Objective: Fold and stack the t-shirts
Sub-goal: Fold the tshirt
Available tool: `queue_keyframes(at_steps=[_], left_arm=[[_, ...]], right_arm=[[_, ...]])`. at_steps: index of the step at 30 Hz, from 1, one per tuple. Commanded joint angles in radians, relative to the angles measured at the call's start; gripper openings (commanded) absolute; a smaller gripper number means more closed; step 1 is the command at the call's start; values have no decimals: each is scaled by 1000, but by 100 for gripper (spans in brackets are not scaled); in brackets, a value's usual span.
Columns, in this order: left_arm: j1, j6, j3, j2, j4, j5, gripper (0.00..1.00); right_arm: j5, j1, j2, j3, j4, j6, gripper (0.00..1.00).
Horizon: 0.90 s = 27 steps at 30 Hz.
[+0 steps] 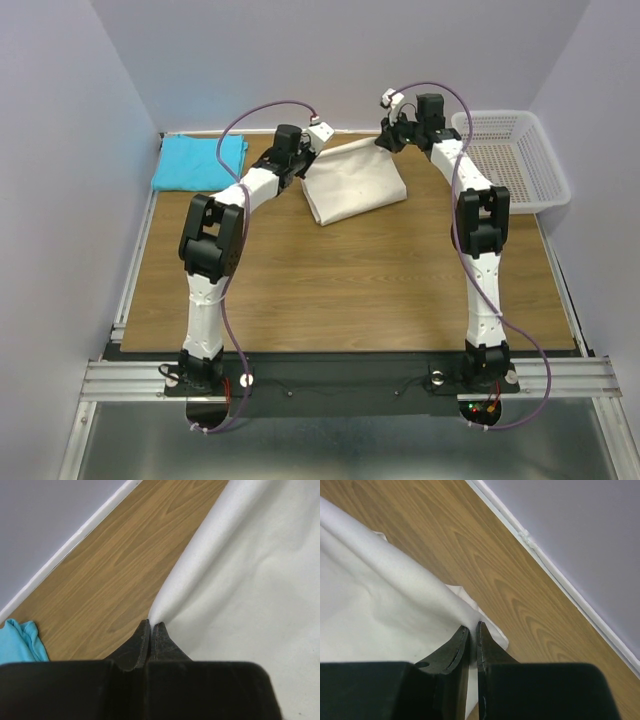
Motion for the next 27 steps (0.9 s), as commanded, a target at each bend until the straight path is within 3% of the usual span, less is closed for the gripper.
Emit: queue_keyframes(at_steps=[1,11,12,13,14,15,16,17,18,19,21,22,25,27], left_arm=[[10,-13,75,13,8,-8,0],[11,-17,139,57,-24,-29,0],[10,-22,148,63,-28,-37,0],[11,-39,162,69,-37,-44,16],[11,-54,189,82,-41,-75,25],[11,-69,206,86,-44,-87,33],[13,-88,220,91,-46,-88,49],[14,-123,251,91,-46,-132,58],[19,-144,263,89,-46,-140,59],[22,-190,289,80,-43,-156,70],[39,-236,308,65,-38,-173,78],[45,-253,311,53,-26,-183,93],[66,-304,280,-13,14,-157,94],[79,-338,231,-71,28,-68,94]], right_arm=[[29,7,21,-12,79,18,1],[82,21,45,-4,87,26,1],[93,24,47,3,87,29,6],[113,27,56,8,92,41,11],[171,35,59,14,96,52,31],[206,41,65,20,104,66,41],[240,45,73,31,122,102,49],[274,48,73,34,133,126,55],[350,56,70,31,153,155,69],[381,59,61,30,183,210,70],[437,58,50,31,205,261,74],[451,59,44,31,217,293,77],[454,59,5,5,227,310,77],[440,58,-34,-41,227,321,75]])
